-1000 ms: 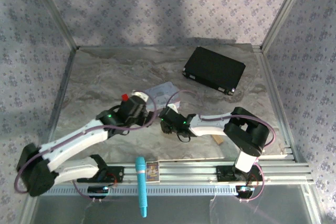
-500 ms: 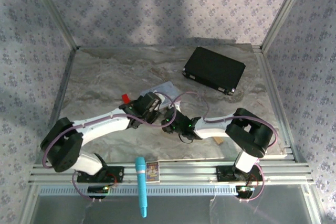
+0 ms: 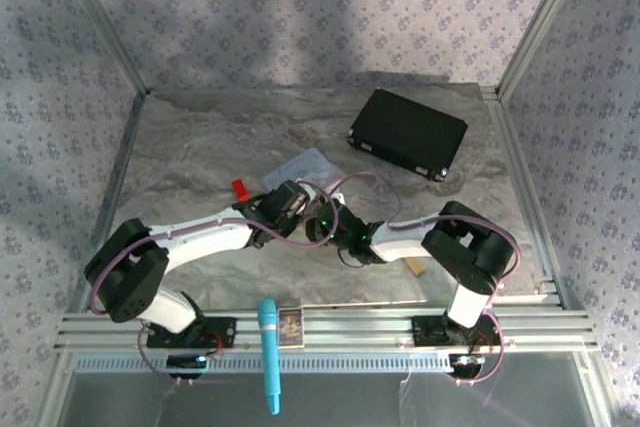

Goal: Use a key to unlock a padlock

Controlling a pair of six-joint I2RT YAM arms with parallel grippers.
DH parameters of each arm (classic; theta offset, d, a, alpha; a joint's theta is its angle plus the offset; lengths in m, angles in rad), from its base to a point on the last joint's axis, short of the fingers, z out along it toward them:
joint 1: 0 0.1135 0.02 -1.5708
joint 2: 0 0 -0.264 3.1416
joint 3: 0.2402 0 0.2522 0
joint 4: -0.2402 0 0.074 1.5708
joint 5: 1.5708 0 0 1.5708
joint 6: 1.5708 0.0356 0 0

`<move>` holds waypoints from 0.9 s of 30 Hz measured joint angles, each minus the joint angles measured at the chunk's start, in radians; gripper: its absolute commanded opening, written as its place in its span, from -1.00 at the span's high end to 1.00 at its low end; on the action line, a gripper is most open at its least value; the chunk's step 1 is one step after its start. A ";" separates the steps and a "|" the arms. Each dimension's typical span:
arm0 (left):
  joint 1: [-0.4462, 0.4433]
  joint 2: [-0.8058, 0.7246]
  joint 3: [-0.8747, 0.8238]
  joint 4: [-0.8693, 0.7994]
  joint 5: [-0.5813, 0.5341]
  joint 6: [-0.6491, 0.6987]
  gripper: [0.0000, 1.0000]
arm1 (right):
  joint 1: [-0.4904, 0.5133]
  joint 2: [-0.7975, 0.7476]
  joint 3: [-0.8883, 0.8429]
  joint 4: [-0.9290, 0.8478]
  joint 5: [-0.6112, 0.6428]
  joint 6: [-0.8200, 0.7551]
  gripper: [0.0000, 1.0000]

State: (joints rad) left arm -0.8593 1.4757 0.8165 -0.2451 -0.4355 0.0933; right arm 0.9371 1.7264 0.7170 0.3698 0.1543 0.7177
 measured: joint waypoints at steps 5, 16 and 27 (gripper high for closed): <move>0.000 0.002 0.001 0.000 -0.003 0.004 -0.08 | -0.035 0.000 0.010 0.000 0.013 0.001 0.27; 0.000 0.019 0.019 -0.006 -0.006 0.003 -0.07 | -0.115 0.011 0.031 -0.011 -0.047 0.005 0.26; 0.000 0.016 0.019 -0.004 0.016 0.000 -0.07 | -0.175 0.011 0.027 -0.002 -0.160 0.034 0.25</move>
State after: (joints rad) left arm -0.8593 1.4914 0.8360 -0.2493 -0.4191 0.0929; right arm 0.7624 1.7370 0.7444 0.3676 -0.0055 0.7513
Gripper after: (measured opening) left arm 0.534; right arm 0.379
